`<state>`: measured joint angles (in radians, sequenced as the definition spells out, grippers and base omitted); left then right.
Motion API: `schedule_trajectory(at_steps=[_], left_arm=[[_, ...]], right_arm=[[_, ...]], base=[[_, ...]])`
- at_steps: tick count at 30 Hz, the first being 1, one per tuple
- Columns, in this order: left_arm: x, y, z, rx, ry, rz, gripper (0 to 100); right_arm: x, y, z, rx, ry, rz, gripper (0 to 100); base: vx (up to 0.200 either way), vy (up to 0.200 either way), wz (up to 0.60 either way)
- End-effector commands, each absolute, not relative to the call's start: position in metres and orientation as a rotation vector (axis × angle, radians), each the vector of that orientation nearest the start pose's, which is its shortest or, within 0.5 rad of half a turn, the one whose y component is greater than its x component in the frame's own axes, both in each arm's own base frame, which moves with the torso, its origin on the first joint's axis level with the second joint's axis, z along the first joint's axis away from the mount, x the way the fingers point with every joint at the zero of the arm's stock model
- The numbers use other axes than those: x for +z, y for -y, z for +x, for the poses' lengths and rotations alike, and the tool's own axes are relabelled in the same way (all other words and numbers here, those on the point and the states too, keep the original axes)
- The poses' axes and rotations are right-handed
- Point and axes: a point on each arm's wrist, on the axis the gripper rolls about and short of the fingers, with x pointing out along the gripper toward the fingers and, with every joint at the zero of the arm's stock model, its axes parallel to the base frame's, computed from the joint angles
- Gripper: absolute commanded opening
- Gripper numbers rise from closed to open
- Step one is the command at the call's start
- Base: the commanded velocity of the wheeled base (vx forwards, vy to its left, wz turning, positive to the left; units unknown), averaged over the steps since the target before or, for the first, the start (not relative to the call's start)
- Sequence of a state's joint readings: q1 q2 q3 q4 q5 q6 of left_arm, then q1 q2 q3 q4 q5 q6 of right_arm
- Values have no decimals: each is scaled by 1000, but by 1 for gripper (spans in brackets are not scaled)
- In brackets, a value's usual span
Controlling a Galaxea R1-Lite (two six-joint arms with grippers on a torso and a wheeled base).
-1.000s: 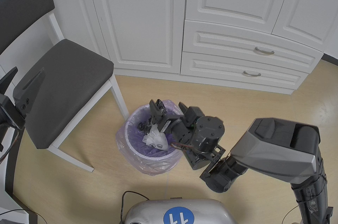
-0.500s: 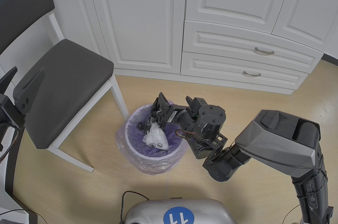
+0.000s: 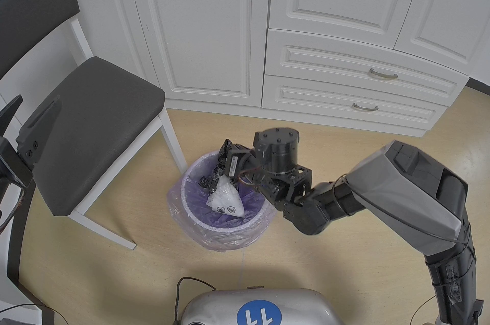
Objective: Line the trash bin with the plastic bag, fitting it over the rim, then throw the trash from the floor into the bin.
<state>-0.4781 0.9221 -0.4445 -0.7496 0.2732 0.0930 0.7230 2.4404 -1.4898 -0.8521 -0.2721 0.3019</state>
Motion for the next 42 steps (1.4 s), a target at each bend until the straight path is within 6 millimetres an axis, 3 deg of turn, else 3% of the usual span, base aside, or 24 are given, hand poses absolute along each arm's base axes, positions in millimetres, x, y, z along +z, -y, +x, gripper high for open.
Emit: schedule_trajectory(at_steps=[1,5,6,9,11,12,23,30,35,36,38,41,42], left_arm=[[250,44,98,-196,250,-2,100],[249,45,99,-198,244,0,100],[248,45,99,-199,241,1,100],[248,45,99,-199,241,1,100],[248,45,99,-199,241,1,100],[248,45,99,-199,241,1,100],[250,44,97,-199,251,-3,100],[251,44,96,-199,257,-5,100],[251,43,96,-198,258,-5,100],[251,43,96,-198,258,-5,100],[250,45,96,-214,253,-5,100],[249,47,95,-234,250,-6,100],[249,48,95,-243,248,-7,100]], right_arm=[[91,-343,404,434,-166,211,0],[70,-349,426,416,-170,178,0],[48,-350,430,408,-220,150,0],[23,-351,430,399,-287,111,0],[23,-351,430,399,-287,111,0],[4,-351,429,393,-326,90,0],[-9,-345,421,389,-378,35,0],[13,-346,415,398,-356,52,0],[56,-344,406,413,-307,79,0],[56,-344,406,413,-307,79,0],[78,-340,395,422,-291,80,0],[88,-332,384,404,-302,61,0],[98,-321,368,378,-315,19,0]], base=[[0,0,0],[0,0,0],[0,0,0],[0,0,0],[0,0,0],[0,0,0],[0,0,0],[0,0,0],[0,0,0],[0,0,0],[0,0,0],[0,0,0],[0,0,0]])
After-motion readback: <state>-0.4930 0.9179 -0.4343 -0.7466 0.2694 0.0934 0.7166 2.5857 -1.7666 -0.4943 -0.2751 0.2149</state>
